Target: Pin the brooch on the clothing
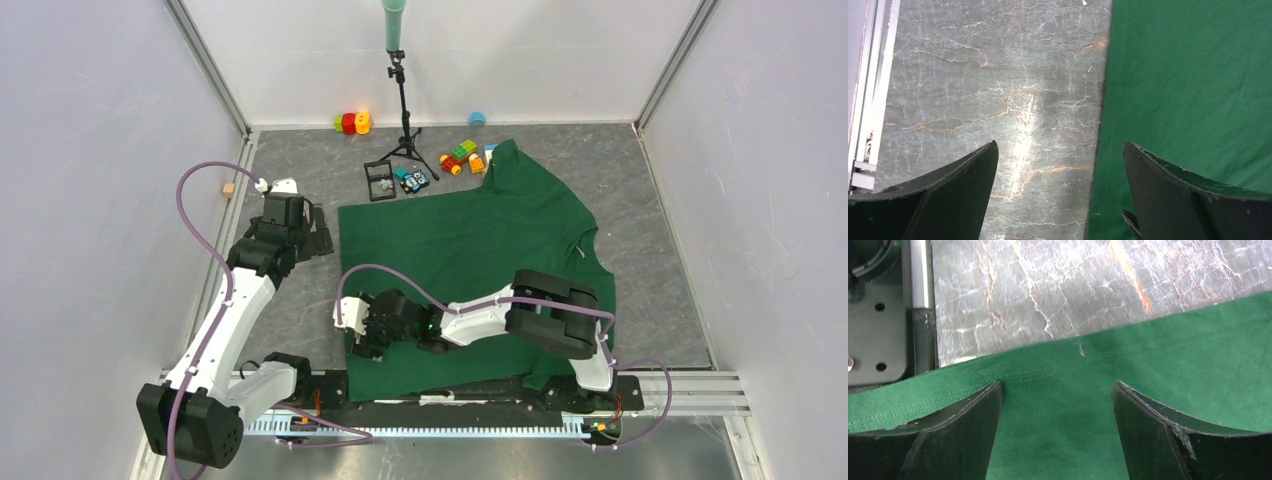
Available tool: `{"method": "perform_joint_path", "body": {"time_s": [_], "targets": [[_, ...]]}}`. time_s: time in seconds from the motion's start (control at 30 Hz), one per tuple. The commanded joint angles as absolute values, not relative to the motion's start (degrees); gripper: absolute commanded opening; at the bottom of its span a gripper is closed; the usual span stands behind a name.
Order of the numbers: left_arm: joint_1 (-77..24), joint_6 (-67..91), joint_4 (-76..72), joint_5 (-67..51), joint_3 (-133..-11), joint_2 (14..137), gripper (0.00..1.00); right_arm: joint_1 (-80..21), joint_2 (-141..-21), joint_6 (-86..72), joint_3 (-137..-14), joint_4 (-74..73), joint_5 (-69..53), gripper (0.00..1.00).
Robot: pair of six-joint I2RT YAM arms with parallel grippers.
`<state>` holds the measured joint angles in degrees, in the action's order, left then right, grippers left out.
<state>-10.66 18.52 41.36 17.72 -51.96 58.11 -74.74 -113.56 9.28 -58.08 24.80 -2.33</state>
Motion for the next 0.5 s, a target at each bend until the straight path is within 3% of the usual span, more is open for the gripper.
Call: {"method": "perform_joint_path", "body": {"time_s": [0.0, 0.27, 0.47], "targets": [[-9.78, 16.78, 38.68, 17.28, -51.54, 57.3, 1.0, -74.79, -119.67, 6.61, -62.48, 20.71, -0.7, 0.85], [-9.14, 16.87, 38.41, 16.06, -51.38, 57.02, 1.0, -74.28, -122.57, 3.37, -67.24, 19.3, -0.35, 0.85], [-9.05, 16.72, 37.97, 15.08, -51.07, 56.61, 1.0, -72.24, -119.12, 2.21, -69.47, 17.05, -2.96, 0.95]]}}
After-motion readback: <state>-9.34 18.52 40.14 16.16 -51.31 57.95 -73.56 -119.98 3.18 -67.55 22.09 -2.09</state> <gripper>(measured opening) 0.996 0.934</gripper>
